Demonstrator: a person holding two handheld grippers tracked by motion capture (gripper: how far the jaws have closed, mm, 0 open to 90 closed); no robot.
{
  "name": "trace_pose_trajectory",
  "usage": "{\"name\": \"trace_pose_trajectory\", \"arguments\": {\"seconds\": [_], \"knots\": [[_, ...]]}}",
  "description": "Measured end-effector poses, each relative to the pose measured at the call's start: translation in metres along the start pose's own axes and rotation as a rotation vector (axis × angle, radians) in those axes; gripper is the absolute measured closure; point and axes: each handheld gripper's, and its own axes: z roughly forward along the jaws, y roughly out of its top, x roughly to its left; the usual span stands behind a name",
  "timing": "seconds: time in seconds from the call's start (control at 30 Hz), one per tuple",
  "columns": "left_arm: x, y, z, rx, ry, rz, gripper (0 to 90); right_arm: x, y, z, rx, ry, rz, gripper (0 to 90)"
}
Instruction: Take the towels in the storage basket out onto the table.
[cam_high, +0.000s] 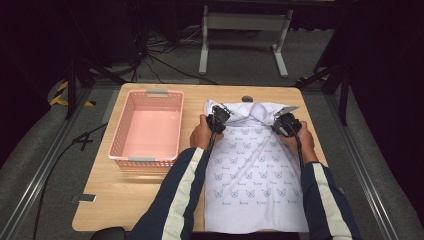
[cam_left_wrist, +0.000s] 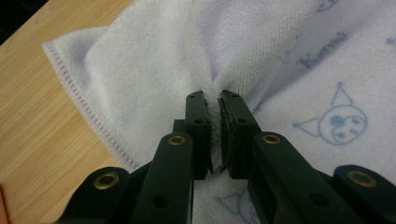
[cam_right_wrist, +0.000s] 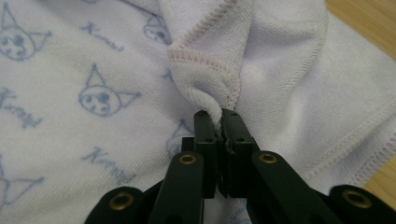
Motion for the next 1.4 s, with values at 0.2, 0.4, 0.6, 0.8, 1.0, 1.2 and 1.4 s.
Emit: {"name": "trace_pose_trajectory", "arguments": {"seconds": [0.2,0.4,0.6,0.8,1.0,1.2,1.4], "knots": [[-0.004,0.014,-0.045,-0.088,0.006,0.057,81.9,-0.013,-0.002,-0.036,-0.161,0.058,0.05,87.1],[-0.012,0.005,-0.119,-0.244,-0.119,0.133,81.6,-0.016,-0.018,-0.112,-0.302,0.142,-0.033,87.1],[-0.023,-0.037,-0.165,-0.333,-0.207,0.22,80.5,0.0,-0.05,-0.159,-0.362,0.259,-0.121,87.0],[-0.038,-0.099,-0.187,-0.367,-0.34,0.258,80.2,0.031,-0.101,-0.196,-0.358,0.412,-0.268,86.8],[-0.063,-0.149,-0.179,-0.269,-0.448,0.322,81.1,0.054,-0.139,-0.197,-0.206,0.514,-0.373,85.8],[-0.079,-0.164,-0.16,-0.169,-0.469,0.369,83.2,0.066,-0.165,-0.176,-0.037,0.538,-0.384,80.8],[-0.097,-0.149,-0.165,-0.272,-0.488,0.368,55.0,0.068,-0.176,-0.16,-0.037,0.463,-0.318,77.6]]}}
